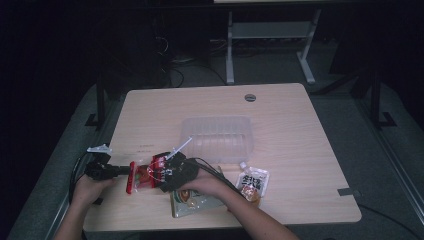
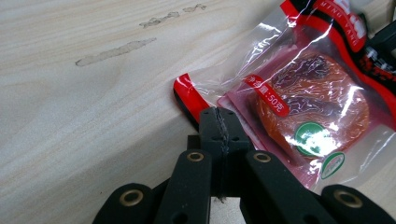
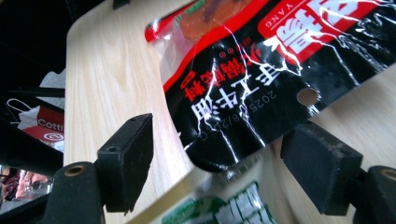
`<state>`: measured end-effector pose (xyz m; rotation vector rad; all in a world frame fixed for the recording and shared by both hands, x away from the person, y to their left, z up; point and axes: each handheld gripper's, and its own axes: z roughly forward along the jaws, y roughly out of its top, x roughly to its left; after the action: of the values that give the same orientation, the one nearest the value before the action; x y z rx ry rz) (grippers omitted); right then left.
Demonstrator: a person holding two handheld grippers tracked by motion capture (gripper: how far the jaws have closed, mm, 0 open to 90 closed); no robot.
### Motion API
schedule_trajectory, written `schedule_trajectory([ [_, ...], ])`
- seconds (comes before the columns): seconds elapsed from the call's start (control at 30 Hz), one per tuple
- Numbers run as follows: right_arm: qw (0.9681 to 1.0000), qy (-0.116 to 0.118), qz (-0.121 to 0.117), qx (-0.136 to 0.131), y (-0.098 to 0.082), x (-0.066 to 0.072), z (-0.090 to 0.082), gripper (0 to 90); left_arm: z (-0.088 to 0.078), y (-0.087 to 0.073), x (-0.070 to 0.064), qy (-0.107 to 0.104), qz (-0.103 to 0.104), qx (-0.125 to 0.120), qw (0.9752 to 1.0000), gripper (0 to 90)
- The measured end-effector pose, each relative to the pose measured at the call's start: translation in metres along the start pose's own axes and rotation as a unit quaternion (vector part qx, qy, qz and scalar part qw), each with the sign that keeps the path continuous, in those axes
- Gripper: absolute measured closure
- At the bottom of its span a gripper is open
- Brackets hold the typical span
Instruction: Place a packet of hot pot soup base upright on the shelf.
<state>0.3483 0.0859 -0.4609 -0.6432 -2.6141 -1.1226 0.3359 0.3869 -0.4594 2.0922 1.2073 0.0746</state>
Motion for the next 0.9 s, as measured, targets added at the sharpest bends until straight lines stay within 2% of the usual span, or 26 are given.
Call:
schedule_trajectory([
  [0.1,0.9998,0.001,-0.003,-0.021,0.002,0.003,-0.003,27.7,0.002,0.002,-0.005,0.003,0.016,0.008,0.9998,90.0],
  [0.13,0.9996,0.002,0.004,-0.026,0.003,0.004,-0.004,29.0,0.002,0.003,-0.007,0.007,0.021,0.01,0.9997,90.0],
  [0.17,0.9994,-0.003,-0.007,-0.033,0.004,0.003,-0.005,30.4,0.002,0.003,-0.006,0.008,0.03,0.015,0.9994,90.0],
  [0.2,0.9992,-0.001,-0.003,-0.039,0.005,0.003,-0.007,31.9,0.003,0.003,-0.007,0.006,0.025,0.009,0.9996,90.0],
  [0.3,0.9977,0.003,0.003,-0.067,0.012,0.002,-0.012,38.2,0.003,0.003,-0.007,0.004,0.027,0.009,0.9996,90.0],
  [0.4,0.9974,0.002,0.002,-0.072,0.017,0.003,-0.013,40.2,0.004,0.004,-0.009,0.003,0.033,0.01,0.9994,90.0],
  [0.47,0.997,0.007,0.002,-0.077,0.022,0.003,-0.012,43.7,0.005,0.004,-0.011,0.003,0.043,0.014,0.999,90.0],
  [0.5,0.9969,0.007,0.006,-0.078,0.025,0.003,-0.011,46.5,0.006,0.004,-0.012,0.0,0.042,0.009,0.9991,90.0],
  [0.53,0.9968,0.006,0.0,-0.079,0.027,0.002,-0.01,48.3,0.006,0.005,-0.012,0.0,0.044,0.01,0.999,90.0],
  [0.6,0.9965,0.014,0.008,-0.083,0.031,0.002,-0.009,53.5,0.007,0.005,-0.013,-0.001,0.051,0.011,0.9987,90.0],
  [0.8,0.9954,0.015,0.026,-0.091,0.036,-0.002,-0.009,74.5,0.007,0.005,-0.012,-0.007,0.058,0.009,0.9982,90.0],
  [0.87,0.9954,0.022,0.026,-0.09,0.036,-0.003,-0.009,82.1,0.008,0.005,-0.013,-0.013,0.062,0.012,0.9979,90.0],
  [0.9,0.9955,0.02,0.016,-0.091,0.036,-0.003,-0.01,87.3,0.008,0.005,-0.014,-0.016,0.062,0.012,0.9979,90.0],
])
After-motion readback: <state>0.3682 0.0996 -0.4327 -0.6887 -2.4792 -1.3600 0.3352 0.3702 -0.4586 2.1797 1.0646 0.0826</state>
